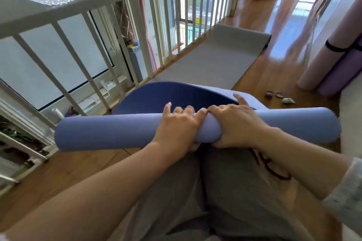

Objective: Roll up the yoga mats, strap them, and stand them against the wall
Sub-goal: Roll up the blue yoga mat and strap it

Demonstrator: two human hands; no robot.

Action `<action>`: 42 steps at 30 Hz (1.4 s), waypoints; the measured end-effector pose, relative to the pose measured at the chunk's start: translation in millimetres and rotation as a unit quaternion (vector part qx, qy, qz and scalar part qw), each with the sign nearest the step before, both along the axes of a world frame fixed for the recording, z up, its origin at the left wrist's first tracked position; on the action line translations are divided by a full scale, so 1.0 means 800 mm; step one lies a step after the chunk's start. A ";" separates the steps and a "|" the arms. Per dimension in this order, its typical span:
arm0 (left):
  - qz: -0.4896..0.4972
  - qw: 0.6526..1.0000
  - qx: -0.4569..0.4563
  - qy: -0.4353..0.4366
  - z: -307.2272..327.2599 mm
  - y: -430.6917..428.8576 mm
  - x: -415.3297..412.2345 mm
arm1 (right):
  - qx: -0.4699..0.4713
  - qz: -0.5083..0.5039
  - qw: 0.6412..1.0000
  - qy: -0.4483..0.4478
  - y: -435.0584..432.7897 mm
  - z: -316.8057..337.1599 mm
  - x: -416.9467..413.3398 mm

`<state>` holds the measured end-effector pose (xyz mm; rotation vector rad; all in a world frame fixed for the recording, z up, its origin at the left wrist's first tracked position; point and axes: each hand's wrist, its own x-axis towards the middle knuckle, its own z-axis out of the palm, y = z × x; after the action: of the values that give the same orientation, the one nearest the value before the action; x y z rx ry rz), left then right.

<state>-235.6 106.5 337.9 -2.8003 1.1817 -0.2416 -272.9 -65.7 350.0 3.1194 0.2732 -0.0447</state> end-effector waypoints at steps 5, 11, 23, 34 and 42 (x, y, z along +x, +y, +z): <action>-0.032 0.999 0.031 -0.025 0.031 0.007 -0.027 | -0.005 0.019 1.000 0.017 0.001 0.030 -0.037; -0.032 0.996 0.061 0.062 -0.021 0.014 -0.054 | 0.023 0.000 0.999 0.023 0.019 -0.040 -0.075; -0.008 0.991 0.092 0.097 -0.010 0.005 -0.013 | 0.059 -0.021 0.994 0.093 -0.006 -0.032 -0.030; -0.029 0.984 0.068 0.160 -0.014 0.001 0.020 | -0.002 -0.012 0.997 -0.081 -0.001 -0.065 -0.033; -0.032 0.994 0.063 0.078 -0.023 -0.004 0.015 | 0.163 -0.058 0.979 0.111 -0.019 -0.018 -0.010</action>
<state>-223.4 103.1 319.7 -2.7165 1.2715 0.0465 -280.6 -80.6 335.9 3.4552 0.1069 -0.3921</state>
